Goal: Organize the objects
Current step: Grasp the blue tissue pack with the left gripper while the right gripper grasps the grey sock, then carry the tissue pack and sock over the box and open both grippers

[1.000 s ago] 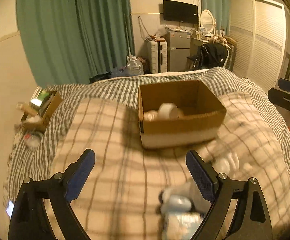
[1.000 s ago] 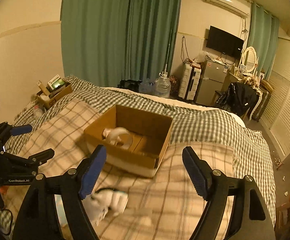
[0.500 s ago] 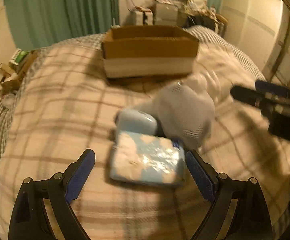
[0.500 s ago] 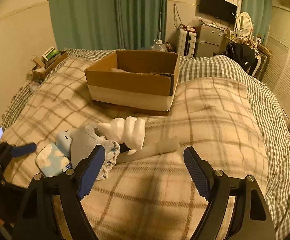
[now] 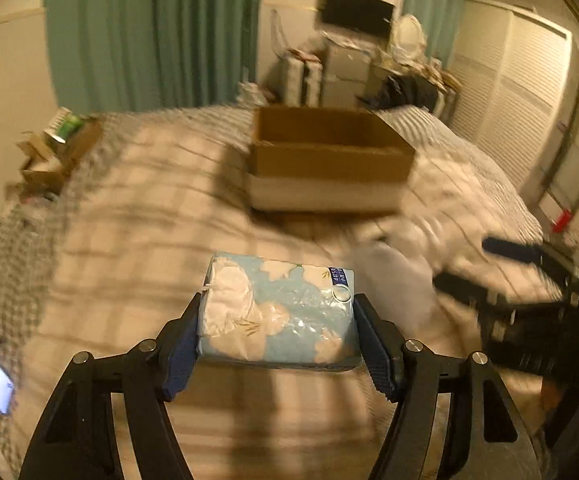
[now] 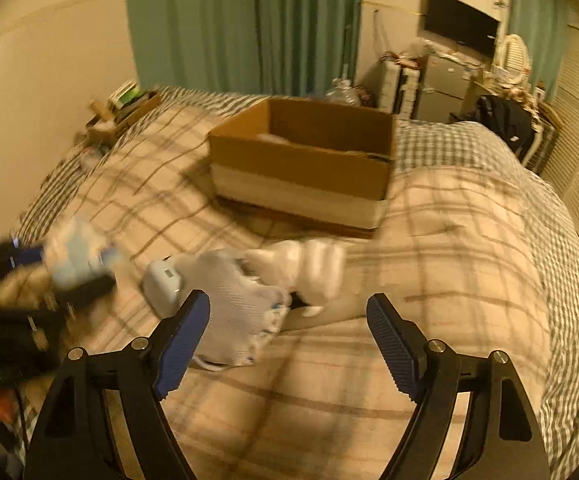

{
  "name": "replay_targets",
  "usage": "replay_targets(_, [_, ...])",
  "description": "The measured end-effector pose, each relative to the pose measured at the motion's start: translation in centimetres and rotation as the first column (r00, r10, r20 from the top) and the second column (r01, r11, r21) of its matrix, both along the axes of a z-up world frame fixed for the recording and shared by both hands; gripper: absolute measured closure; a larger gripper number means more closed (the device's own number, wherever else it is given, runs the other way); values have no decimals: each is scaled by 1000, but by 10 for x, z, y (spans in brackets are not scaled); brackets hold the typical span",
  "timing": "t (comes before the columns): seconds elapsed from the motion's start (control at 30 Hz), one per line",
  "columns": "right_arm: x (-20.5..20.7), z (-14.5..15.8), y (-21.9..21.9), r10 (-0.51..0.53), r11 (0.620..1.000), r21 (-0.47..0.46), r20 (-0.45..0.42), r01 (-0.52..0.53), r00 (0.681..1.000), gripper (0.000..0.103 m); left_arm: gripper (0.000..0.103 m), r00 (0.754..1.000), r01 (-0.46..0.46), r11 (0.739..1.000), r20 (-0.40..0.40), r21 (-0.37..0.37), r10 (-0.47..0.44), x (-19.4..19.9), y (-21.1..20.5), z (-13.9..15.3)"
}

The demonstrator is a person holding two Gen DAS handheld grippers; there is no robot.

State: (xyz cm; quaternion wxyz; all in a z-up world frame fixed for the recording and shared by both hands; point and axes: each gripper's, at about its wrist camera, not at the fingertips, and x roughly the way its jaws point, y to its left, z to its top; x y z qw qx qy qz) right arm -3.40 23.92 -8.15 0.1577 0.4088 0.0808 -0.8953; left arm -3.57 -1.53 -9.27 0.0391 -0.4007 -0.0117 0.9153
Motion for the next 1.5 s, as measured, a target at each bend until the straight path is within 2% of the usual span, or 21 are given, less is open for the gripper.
replay_targets(0.07, [-2,-9,-15,41,999,26,25,-42,999,23,31,1000,-24,1000,0,-10,24,-6,-8,-1])
replay_targets(0.17, [-7,-29,-34,98,993,61,93,-104,991,23,31,999,-40,999,22,23,39,-15,-18,-8])
replay_targets(0.33, [-12,-57,-45,124,987,81,170,-139,978,23,31,998,-38,999,48,35,36,-22,-19,-24])
replay_targets(0.4, [-12,-64,-46,129,985,86,188,-147,974,44,31,998,-38,999,56,39,36,-19,-18,-26])
replay_targets(0.47, [-11,-63,-44,116,987,90,181,-134,976,52,31,998,-37,998,56,44,34,-18,-19,-27])
replay_targets(0.63, [3,-35,-36,113,989,83,99,-121,989,58,31,998,-47,998,37,52,45,-13,-27,-19])
replay_targets(0.83, [22,10,-25,120,993,14,36,-121,992,60,31,999,-54,995,2,79,54,-12,-35,-5])
replay_targets(1.03, [33,57,-16,125,992,-16,-56,-126,991,60,31,997,-62,994,-36,88,65,-19,-39,14])
replay_targets(1.27, [6,98,-11,111,994,3,-168,-112,980,60,31,994,-30,996,-106,87,39,-54,-36,51])
replay_targets(1.5, [-59,127,-12,103,995,28,-242,-99,965,62,31,983,-6,996,-181,84,21,-111,-26,86])
